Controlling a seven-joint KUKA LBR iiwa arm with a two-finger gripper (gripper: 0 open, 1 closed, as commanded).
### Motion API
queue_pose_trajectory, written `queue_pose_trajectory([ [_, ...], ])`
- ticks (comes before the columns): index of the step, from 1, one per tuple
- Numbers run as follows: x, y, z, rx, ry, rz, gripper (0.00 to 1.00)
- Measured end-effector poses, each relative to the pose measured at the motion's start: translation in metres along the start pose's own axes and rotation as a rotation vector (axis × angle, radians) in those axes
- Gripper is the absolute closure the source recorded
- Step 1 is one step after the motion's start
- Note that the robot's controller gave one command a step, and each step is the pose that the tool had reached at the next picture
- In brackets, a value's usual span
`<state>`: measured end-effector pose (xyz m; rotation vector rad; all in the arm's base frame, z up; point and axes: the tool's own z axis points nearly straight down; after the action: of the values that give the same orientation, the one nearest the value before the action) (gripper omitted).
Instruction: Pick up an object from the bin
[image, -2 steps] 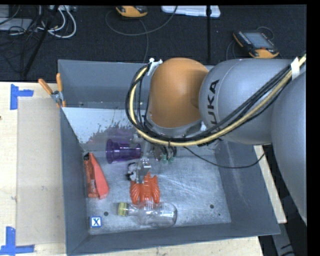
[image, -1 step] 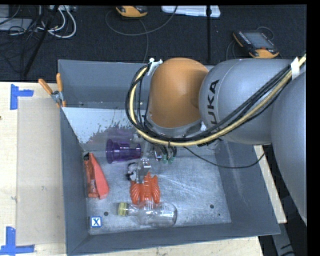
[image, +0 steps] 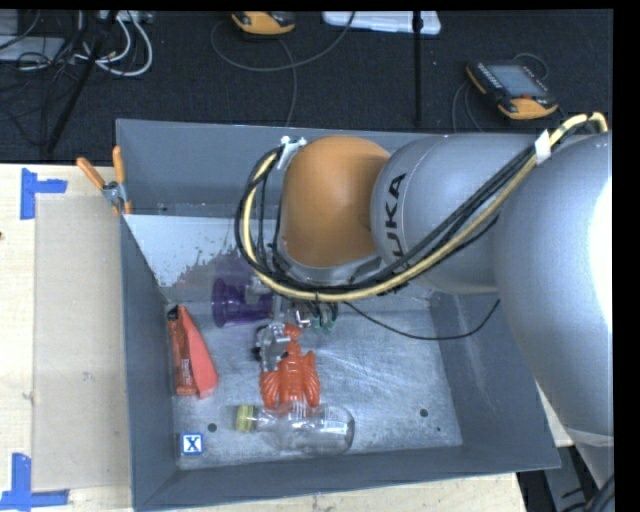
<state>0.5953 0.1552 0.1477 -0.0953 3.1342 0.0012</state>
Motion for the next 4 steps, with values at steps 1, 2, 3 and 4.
queue_pose_trajectory([
  [1, -0.002, 0.003, 0.017, 0.0, 0.008, -0.06, 1.0],
  [2, -0.002, 0.003, 0.016, 0.0, 0.007, -0.06, 1.0],
  [3, -0.013, 0.033, 0.001, 0.001, 0.007, -0.104, 1.0],
  [4, -0.01, 0.052, -0.006, -0.003, 0.004, -0.092, 1.0],
])
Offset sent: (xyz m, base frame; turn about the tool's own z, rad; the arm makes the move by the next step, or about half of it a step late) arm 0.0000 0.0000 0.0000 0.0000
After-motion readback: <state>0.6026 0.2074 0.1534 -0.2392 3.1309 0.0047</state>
